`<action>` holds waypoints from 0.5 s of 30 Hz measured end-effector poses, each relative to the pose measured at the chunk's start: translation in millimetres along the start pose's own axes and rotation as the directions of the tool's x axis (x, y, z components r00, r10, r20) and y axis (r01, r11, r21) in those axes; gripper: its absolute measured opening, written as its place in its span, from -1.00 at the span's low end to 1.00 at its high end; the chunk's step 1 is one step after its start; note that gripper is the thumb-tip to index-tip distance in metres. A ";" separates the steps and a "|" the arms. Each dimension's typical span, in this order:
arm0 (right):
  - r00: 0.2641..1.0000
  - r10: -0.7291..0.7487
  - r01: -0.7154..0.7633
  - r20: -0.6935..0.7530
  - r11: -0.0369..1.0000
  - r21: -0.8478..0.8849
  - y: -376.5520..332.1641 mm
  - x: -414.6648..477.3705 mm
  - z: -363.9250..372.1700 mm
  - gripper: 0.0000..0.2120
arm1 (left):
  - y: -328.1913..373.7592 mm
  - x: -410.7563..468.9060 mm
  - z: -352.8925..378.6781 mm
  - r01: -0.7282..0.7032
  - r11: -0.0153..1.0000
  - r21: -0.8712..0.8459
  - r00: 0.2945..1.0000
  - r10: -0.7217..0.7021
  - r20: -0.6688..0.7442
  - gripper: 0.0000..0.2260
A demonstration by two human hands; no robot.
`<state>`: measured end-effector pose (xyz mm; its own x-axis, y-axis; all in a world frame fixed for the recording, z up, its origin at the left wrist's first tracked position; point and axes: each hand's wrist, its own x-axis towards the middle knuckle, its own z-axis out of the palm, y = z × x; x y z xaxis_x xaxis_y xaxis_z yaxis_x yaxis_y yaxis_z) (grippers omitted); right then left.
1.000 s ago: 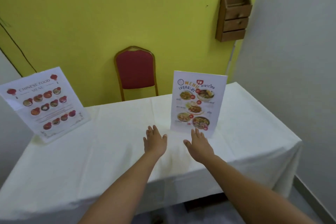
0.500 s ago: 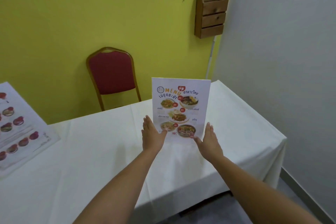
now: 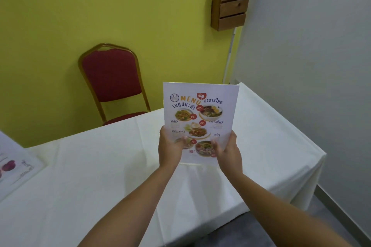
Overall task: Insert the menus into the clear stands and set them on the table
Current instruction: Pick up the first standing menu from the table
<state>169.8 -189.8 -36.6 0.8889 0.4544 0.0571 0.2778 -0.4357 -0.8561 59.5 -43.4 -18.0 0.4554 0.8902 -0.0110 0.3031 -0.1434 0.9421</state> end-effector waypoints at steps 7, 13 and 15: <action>0.998 0.029 -0.028 -0.062 0.999 0.014 0.0 50.4 -23.7 -0.62 | 37.8 28.6 41.0 0.010 1.000 -0.016 1.000 -0.010 0.011 -0.52; 0.997 0.029 -0.028 -0.067 0.999 0.020 9.1 116.9 -67.4 -0.63 | 76.6 58.6 101.7 -0.021 0.999 -0.034 1.000 0.022 0.020 -0.61; 0.998 0.033 -0.032 -0.060 0.999 0.007 13.1 142.8 -81.9 -0.62 | 88.0 70.9 123.4 -0.028 0.999 -0.047 0.999 0.029 0.028 -0.61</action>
<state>330.2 -194.3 2.4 0.9177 0.3927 0.0597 0.2462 -0.4445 -0.8613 221.9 -46.3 22.8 0.4873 0.8732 0.0070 0.2508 -0.1476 0.9567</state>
